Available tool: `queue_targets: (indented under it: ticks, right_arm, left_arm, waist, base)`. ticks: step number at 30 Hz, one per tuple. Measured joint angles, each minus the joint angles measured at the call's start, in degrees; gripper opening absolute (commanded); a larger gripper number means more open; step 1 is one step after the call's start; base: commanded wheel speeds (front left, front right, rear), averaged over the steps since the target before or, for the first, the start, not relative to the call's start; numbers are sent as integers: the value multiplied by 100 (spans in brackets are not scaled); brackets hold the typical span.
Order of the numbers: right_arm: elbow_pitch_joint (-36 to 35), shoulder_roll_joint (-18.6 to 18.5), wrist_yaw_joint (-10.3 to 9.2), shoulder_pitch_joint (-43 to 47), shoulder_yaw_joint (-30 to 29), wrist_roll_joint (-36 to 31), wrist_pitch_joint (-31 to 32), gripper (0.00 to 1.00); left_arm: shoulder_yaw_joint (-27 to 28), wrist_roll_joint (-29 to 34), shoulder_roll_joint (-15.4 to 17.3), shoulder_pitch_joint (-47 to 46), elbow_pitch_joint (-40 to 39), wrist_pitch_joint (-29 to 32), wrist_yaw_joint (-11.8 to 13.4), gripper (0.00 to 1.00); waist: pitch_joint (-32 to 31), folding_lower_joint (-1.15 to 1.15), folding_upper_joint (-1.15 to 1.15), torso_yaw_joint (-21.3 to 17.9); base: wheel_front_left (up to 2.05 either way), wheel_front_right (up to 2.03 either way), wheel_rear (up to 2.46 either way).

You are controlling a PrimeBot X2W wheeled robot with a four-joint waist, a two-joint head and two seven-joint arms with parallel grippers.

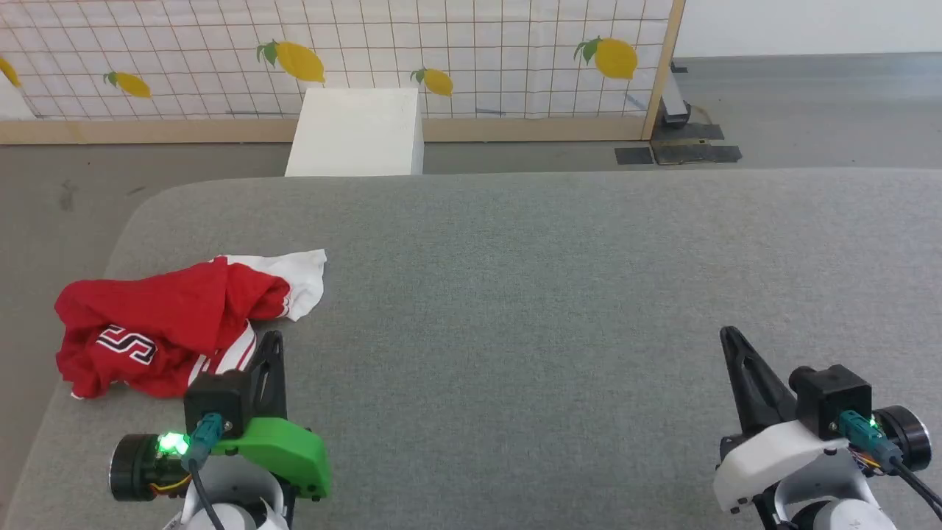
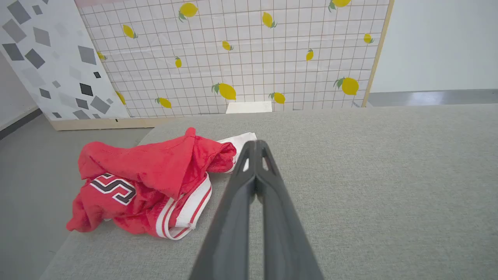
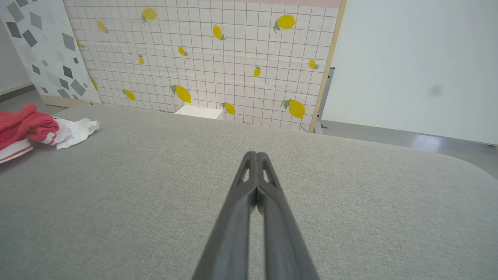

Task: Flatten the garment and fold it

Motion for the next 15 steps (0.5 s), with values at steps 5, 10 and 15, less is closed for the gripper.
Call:
queue_targets:
  ticks: [5,10,15]
  right_arm:
    - [0,0,0,0,1,0,0,0]
    - [0,0,0,0,0,0,0,0]
    - [0,0,0,0,0,0,0,100]
  left_arm:
    - [-1,1,0,0,0,0,0,0]
    - [-1,1,0,0,0,0,0,0]
    - [-2,1,0,0,0,0,0,100]
  waist:
    - [0,0,0,0]
    - [0,0,0,0]
    - [0,0,0,0]
  base:
    - [0,0,0]
    - [0,0,0]
    - [0,0,0]
